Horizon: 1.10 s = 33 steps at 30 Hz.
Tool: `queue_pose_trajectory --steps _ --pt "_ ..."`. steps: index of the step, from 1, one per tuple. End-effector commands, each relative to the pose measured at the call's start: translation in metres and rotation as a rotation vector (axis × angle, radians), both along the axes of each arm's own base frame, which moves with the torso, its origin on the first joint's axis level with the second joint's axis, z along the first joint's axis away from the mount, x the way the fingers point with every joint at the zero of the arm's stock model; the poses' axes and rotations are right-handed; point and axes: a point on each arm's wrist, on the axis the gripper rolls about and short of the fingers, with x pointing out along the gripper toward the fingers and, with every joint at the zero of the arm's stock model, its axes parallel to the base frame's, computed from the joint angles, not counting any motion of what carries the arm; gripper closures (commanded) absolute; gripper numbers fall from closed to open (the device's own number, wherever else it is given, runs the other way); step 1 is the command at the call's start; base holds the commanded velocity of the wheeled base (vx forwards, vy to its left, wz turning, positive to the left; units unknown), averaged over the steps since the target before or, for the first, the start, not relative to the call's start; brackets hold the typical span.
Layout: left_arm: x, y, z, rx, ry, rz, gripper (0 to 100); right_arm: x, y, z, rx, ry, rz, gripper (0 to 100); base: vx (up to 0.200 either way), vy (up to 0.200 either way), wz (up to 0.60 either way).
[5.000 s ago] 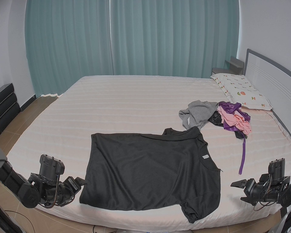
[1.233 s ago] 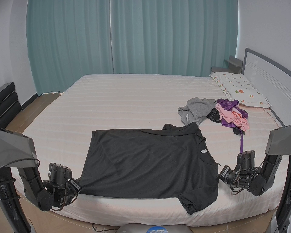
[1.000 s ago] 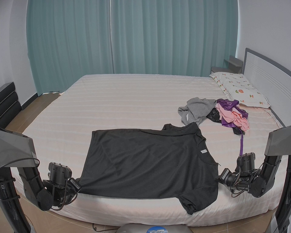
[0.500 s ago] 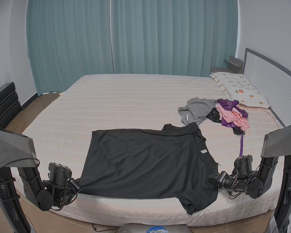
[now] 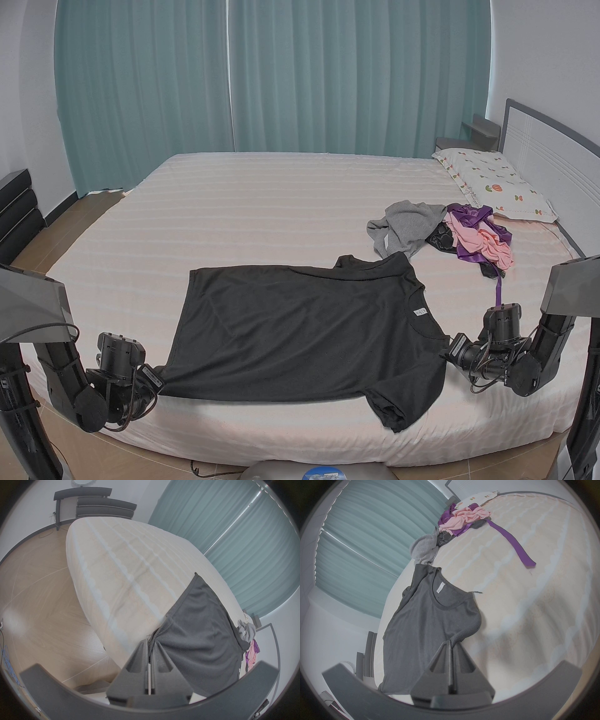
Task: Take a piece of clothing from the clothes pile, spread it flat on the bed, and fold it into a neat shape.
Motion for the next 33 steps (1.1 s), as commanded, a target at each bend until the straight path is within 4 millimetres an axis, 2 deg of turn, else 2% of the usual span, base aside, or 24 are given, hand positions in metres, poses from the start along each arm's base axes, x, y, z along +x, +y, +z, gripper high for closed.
queue_pose_trajectory --steps 1,9,18,19,25,29,33 --pt "0.006 0.007 0.002 -0.002 -0.016 0.035 100 0.009 0.0 0.014 0.008 -0.048 -0.005 100 0.0 0.0 0.0" --pt "0.009 0.012 0.002 -0.004 -0.023 0.055 100 0.029 0.003 0.017 0.013 -0.078 -0.008 100 0.0 0.0 0.0" --pt "0.005 0.012 0.002 0.0 -0.014 0.054 100 0.046 0.015 0.001 0.013 -0.08 0.017 100 0.0 0.0 0.0" --pt "0.005 0.012 0.002 0.0 -0.014 0.054 100 0.046 0.015 0.001 0.013 -0.08 0.017 0 0.0 0.0 0.0" --pt "0.002 0.014 0.005 0.015 -0.02 0.07 100 0.041 0.02 0.003 0.019 -0.08 0.035 0 0.0 0.0 0.0" --pt "0.0 0.014 0.008 0.023 -0.027 0.076 100 0.012 0.007 0.018 0.03 -0.052 0.031 0 0.0 0.0 0.0" --pt "-0.004 0.013 0.007 0.024 -0.017 0.074 100 -0.02 0.006 0.015 0.061 0.035 0.1 0 0.0 0.0 0.0"
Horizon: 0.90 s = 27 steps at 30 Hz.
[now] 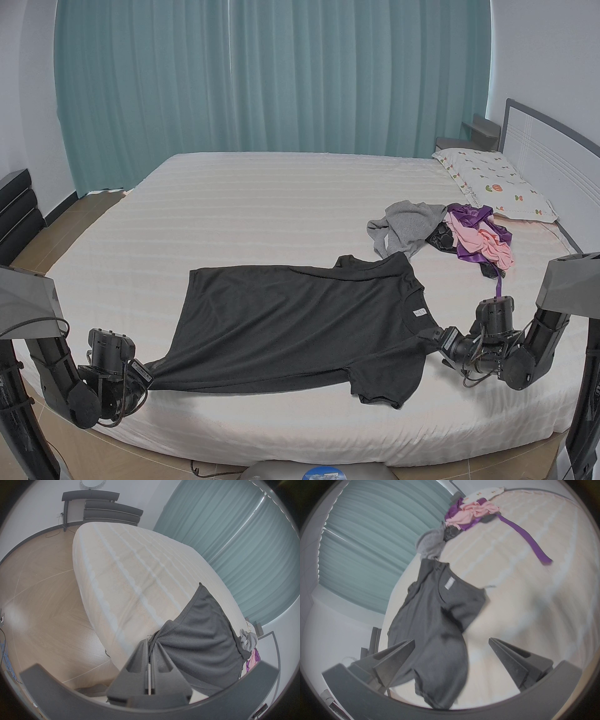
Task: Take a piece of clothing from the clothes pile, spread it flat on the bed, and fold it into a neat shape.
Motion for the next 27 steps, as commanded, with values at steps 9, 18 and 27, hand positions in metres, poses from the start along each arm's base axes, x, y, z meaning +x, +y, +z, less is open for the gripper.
queue_pose_trajectory --steps 9,18,27 --pt "-0.011 -0.003 0.004 0.0 0.002 -0.01 100 -0.066 0.007 -0.001 0.029 0.11 0.132 0 0.0 0.0 0.0" --pt "-0.015 -0.006 0.003 0.003 0.015 -0.021 100 -0.06 0.027 -0.013 0.013 0.123 0.189 0 0.0 0.0 0.0" --pt "-0.016 -0.006 0.003 0.013 0.016 -0.016 100 -0.038 0.037 -0.015 0.014 0.106 0.196 0 0.0 0.0 0.0"
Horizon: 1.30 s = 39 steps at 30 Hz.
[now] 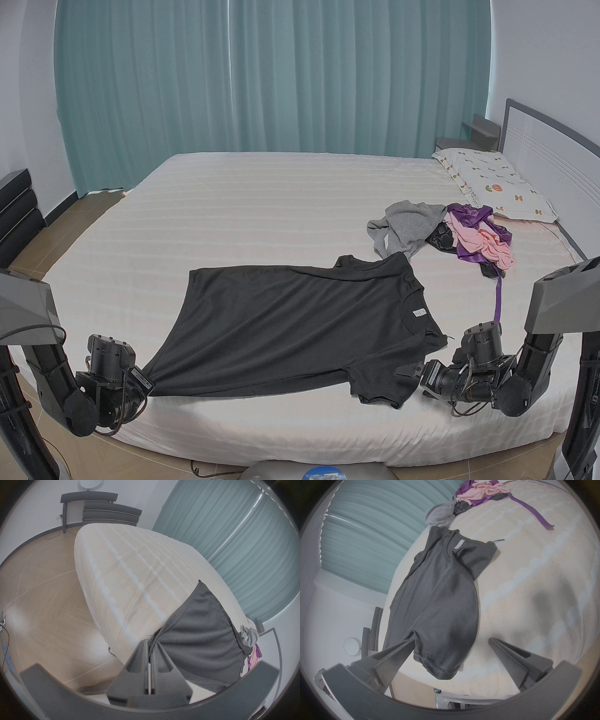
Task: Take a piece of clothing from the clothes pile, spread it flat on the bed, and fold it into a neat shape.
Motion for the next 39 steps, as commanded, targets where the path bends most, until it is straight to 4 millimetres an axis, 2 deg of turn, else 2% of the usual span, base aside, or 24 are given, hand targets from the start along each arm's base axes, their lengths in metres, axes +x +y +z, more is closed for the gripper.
queue_pose_trajectory --steps 1,4,9,10,18,22,25,30,33,39 --pt "0.0 0.0 0.0 0.001 0.002 0.0 100 0.013 0.007 -0.002 -0.006 0.018 0.006 0 0.0 0.0 0.0" --pt "0.0 0.0 0.0 0.0 0.001 0.0 100 0.025 0.014 0.0 -0.013 0.029 0.008 0 0.0 0.0 0.0" --pt "0.0 0.0 -0.001 0.0 0.003 0.001 100 0.033 0.027 -0.003 -0.042 0.028 0.011 0 0.0 0.0 0.0" --pt "0.0 0.0 -0.001 0.0 0.002 0.0 100 0.033 0.027 -0.004 -0.049 0.027 0.008 100 0.0 0.0 0.0" --pt "0.0 -0.002 -0.001 0.0 0.003 -0.007 100 0.019 0.012 0.001 -0.066 0.055 -0.021 100 0.0 0.0 0.0" --pt "-0.001 -0.002 -0.001 0.0 0.003 -0.01 100 0.008 -0.006 0.01 -0.066 0.063 -0.064 100 0.0 0.0 0.0" --pt "-0.002 -0.002 0.0 0.002 0.005 -0.012 100 -0.011 -0.019 0.021 -0.059 0.078 -0.078 100 0.0 0.0 0.0" --pt "-0.007 -0.002 0.003 0.003 0.003 -0.018 100 -0.034 -0.032 0.026 -0.064 0.114 -0.078 100 0.0 0.0 0.0" --pt "-0.01 -0.002 0.003 0.005 0.007 -0.025 100 -0.051 -0.036 0.022 -0.082 0.16 -0.072 100 0.0 0.0 0.0" --pt "-0.02 -0.005 0.001 0.009 0.039 -0.045 100 -0.069 -0.036 0.022 -0.094 0.195 -0.048 100 0.0 0.0 0.0"
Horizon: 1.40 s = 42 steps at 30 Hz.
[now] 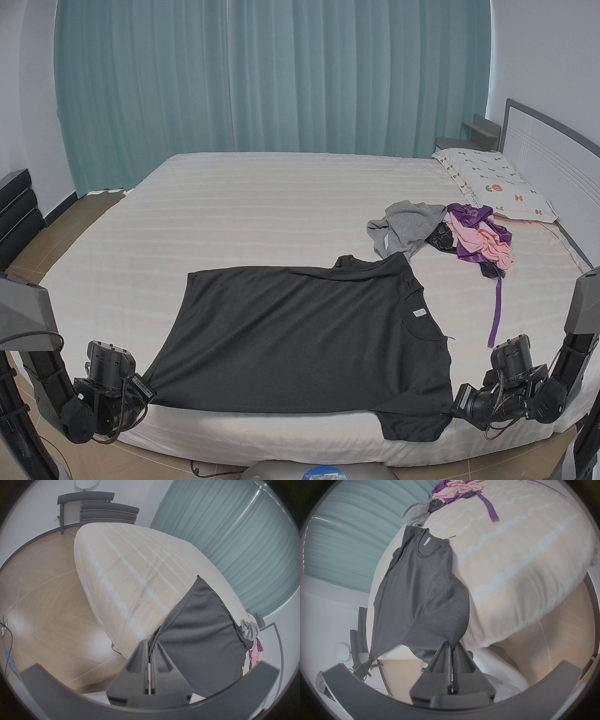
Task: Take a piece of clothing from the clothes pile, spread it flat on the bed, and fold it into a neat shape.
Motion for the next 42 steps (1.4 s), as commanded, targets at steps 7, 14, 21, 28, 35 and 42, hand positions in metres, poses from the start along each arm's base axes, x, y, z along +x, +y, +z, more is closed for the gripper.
queue_pose_trajectory --steps 7,14,21,28,35,42 --pt "-0.014 -0.002 -0.001 0.005 0.035 -0.024 100 -0.024 0.002 0.005 -0.011 0.023 0.045 100 0.0 0.0 0.0" --pt "-0.017 -0.006 -0.002 0.006 0.044 -0.044 100 -0.015 0.001 0.005 -0.002 0.003 0.026 0 0.0 0.0 0.0" --pt "-0.017 -0.006 -0.002 0.007 0.043 -0.045 100 0.006 -0.002 0.004 0.018 -0.031 -0.017 0 0.0 0.0 0.0" --pt "-0.018 -0.006 -0.002 0.009 0.048 -0.044 100 0.027 -0.006 -0.003 0.008 -0.057 -0.051 0 0.0 0.0 0.0" --pt "-0.019 -0.006 -0.003 0.01 0.054 -0.044 100 0.032 -0.008 -0.018 -0.025 -0.06 -0.005 0 0.0 0.0 0.0" --pt "-0.019 -0.006 -0.004 0.008 0.057 -0.044 100 0.029 -0.009 -0.025 -0.029 -0.088 -0.001 100 0.0 0.0 0.0"
